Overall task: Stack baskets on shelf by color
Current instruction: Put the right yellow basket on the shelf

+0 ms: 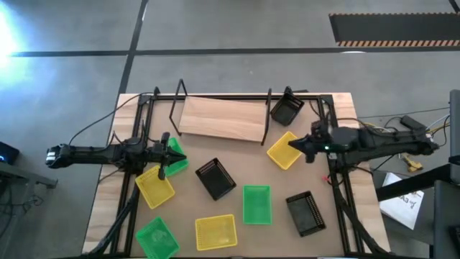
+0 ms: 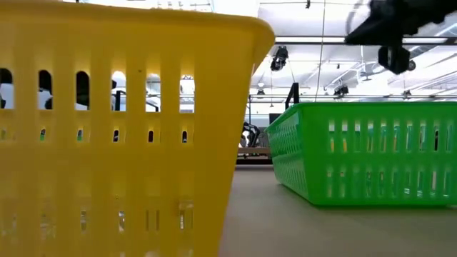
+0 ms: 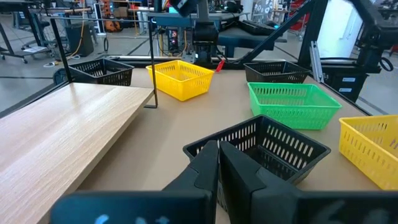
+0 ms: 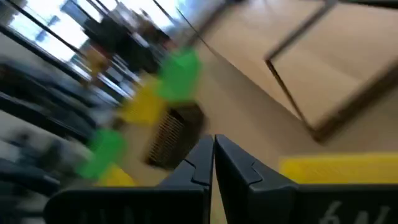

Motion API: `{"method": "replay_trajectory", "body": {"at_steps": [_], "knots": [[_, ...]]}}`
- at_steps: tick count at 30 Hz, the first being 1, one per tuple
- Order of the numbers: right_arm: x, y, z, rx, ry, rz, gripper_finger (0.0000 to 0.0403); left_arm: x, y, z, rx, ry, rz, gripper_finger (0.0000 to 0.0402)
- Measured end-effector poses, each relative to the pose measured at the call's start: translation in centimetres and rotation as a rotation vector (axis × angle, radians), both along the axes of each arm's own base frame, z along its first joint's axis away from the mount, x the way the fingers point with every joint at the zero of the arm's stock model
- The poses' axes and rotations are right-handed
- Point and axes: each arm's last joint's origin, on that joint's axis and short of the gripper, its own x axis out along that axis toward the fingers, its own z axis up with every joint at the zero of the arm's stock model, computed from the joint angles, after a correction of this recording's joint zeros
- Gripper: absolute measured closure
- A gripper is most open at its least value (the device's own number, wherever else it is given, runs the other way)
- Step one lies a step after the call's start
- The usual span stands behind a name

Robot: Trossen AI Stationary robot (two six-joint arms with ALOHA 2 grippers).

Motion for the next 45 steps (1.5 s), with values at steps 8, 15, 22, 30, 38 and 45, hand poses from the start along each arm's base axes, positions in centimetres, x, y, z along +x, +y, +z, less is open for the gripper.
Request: {"method": "replay_trajectory", "body": {"at_steps": [8,15,22,30,38,45], "knots": [[7.0,1.1,1.3,0.02,0.515,0.232,0.0382,0.0,0.0,0.0,0.0,0.0,0.0,0.0402],[14.9,2.6,-0.9,0.029,0.632,0.619,0.0305,0.0,0.0,0.0,0.0,0.003,0.0,0.0402],[21.0,4.1,-2.5,-0.043,0.676,0.778,0.0236,0.0,0.0,0.0,0.0,0.004,0.0,0.0402],[19.6,3.9,-1.2,-0.084,0.903,0.705,0.0229,0.0,0.0,0.0,0.0,0.004,0.0,0.0402],[14.2,2.5,-0.4,-0.096,0.958,0.343,0.0214,0.0,0.0,0.0,0.0,0.004,0.0,0.0402],[10.9,0.9,-3.5,-0.003,0.962,0.083,0.0164,0.0,0.0,0.0,0.0,0.004,0.0,0.0402]]}}
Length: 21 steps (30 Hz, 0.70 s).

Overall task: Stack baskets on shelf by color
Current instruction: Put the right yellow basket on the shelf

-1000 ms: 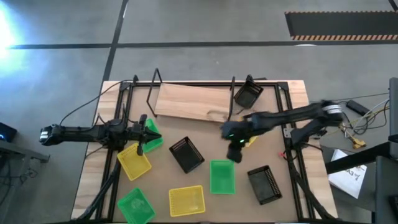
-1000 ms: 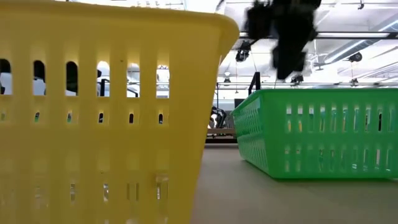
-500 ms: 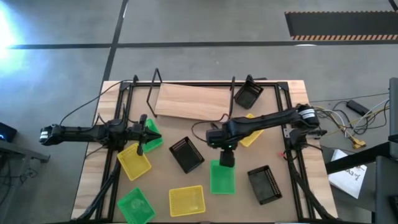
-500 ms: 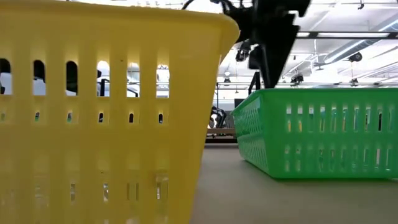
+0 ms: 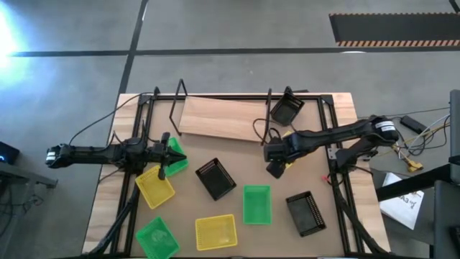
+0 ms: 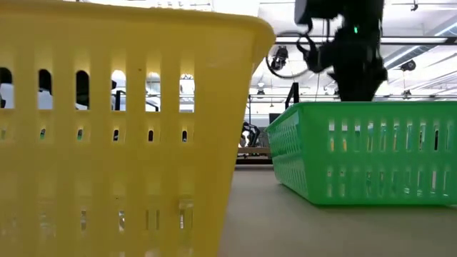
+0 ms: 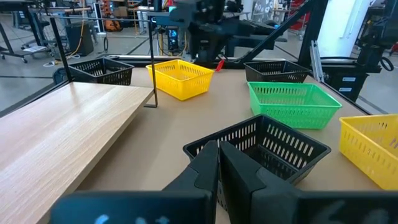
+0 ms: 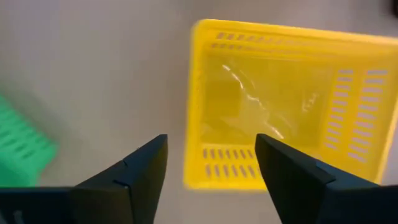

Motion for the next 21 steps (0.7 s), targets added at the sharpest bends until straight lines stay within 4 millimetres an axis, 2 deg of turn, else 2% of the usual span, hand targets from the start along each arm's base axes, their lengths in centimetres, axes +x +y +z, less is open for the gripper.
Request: {"method": "replay_trajectory", "body": {"at_steps": [4,9,12,16,19,21], "knots": [[-0.4,-0.5,-2.3,-0.045,-0.047,-0.054,0.0154,0.0,0.0,0.0,0.0,0.0,0.0,0.0402],[-0.2,-0.8,-4.5,-0.106,-0.069,-0.067,0.0183,0.0,0.0,0.0,0.0,0.0,0.0,0.0402],[0.0,-1.0,-5.3,-0.156,-0.041,-0.07,0.0223,0.0,0.0,0.0,0.0,0.0,0.0,0.0402],[0.2,-1.0,-6.2,-0.163,0.011,-0.059,0.0299,0.0,0.0,0.0,0.0,0.0,0.0,0.0402],[0.4,-0.8,-5.8,-0.131,0.035,-0.047,0.0362,0.0,0.0,0.0,0.0,0.0,0.0,0.0402],[0.4,-0.5,-4.9,-0.085,0.056,-0.028,0.0385,0.0,0.0,0.0,0.0,0.0,0.0,0.0402]]}}
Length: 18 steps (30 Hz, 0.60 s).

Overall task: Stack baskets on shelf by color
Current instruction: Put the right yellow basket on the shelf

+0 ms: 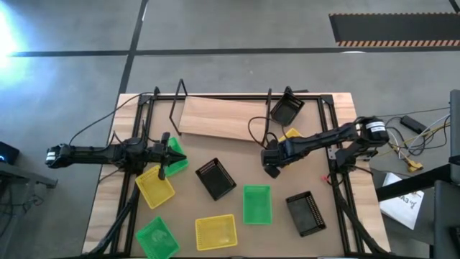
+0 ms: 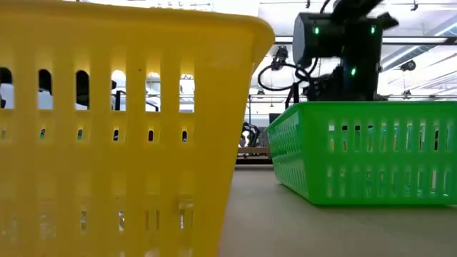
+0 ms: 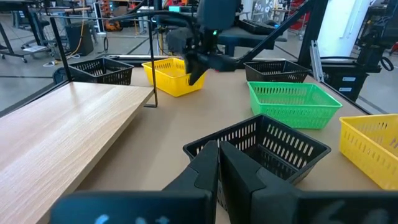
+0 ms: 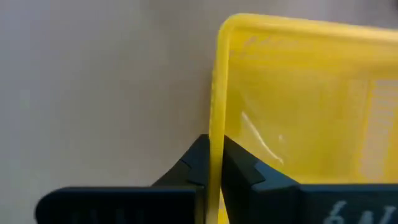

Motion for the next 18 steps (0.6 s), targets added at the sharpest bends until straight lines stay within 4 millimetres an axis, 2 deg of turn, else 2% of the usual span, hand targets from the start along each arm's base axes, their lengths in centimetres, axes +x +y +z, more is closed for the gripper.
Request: {"method": "replay_trajectory", "body": {"at_steps": [4,7,10,14,18], "knots": [[-0.3,0.5,3.9,0.046,0.057,0.06,0.0392,0.0,0.0,0.0,0.0,0.001,0.0,0.0402],[-0.5,0.6,7.9,0.045,0.085,0.117,0.0393,0.0,0.0,0.0,0.0,0.001,0.0,0.0402],[0.0,0.1,12.0,0.025,0.019,0.183,0.0394,0.0,0.0,0.0,0.0,0.001,0.0,0.0402],[1.3,-1.3,16.8,-0.099,-0.114,0.231,0.0394,0.0,0.0,0.0,0.0,0.001,0.0,0.0402],[3.3,-2.9,19.8,-0.249,-0.188,0.295,0.0394,0.0,0.0,0.0,0.0,0.001,0.001,0.0402]]}}
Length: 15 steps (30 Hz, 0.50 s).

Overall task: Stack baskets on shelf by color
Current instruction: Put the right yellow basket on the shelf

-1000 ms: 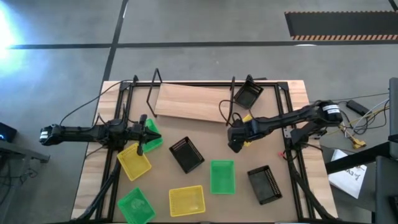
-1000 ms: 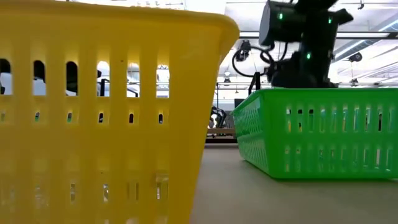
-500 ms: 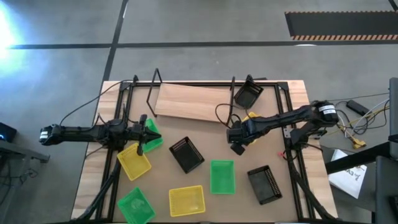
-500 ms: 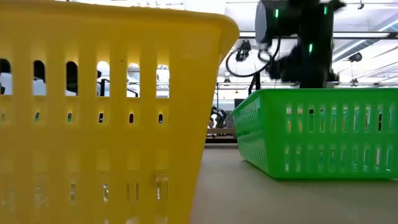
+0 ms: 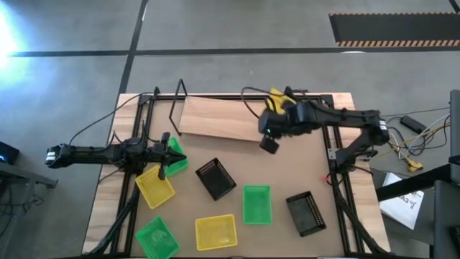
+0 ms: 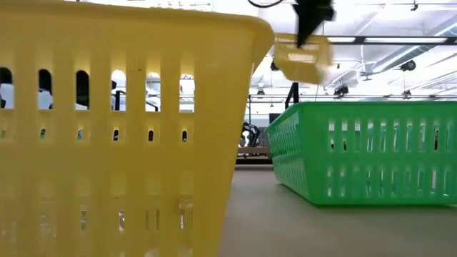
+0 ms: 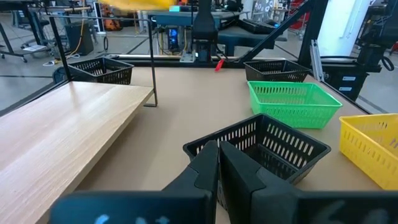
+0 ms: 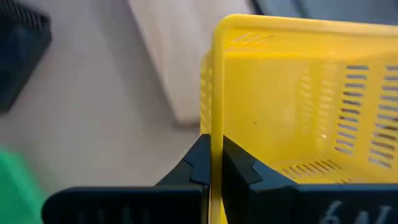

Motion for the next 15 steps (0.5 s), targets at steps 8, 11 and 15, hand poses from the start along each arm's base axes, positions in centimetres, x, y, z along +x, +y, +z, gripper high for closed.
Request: {"method": "replay_trajectory", "body": {"at_steps": [8,11,15], "knots": [[7.1,-3.3,-1.1,-0.075,0.041,0.369,0.0394,0.0,0.0,0.0,0.0,0.0,-0.001,0.0402],[9.5,-5.4,-4.4,-0.036,0.116,0.423,0.0394,0.0,0.0,0.0,0.0,0.0,0.0,0.0402],[11.1,-8.0,-8.9,0.015,0.235,0.379,0.0394,0.0,0.0,0.0,0.0,0.001,-0.001,0.0402]]}}
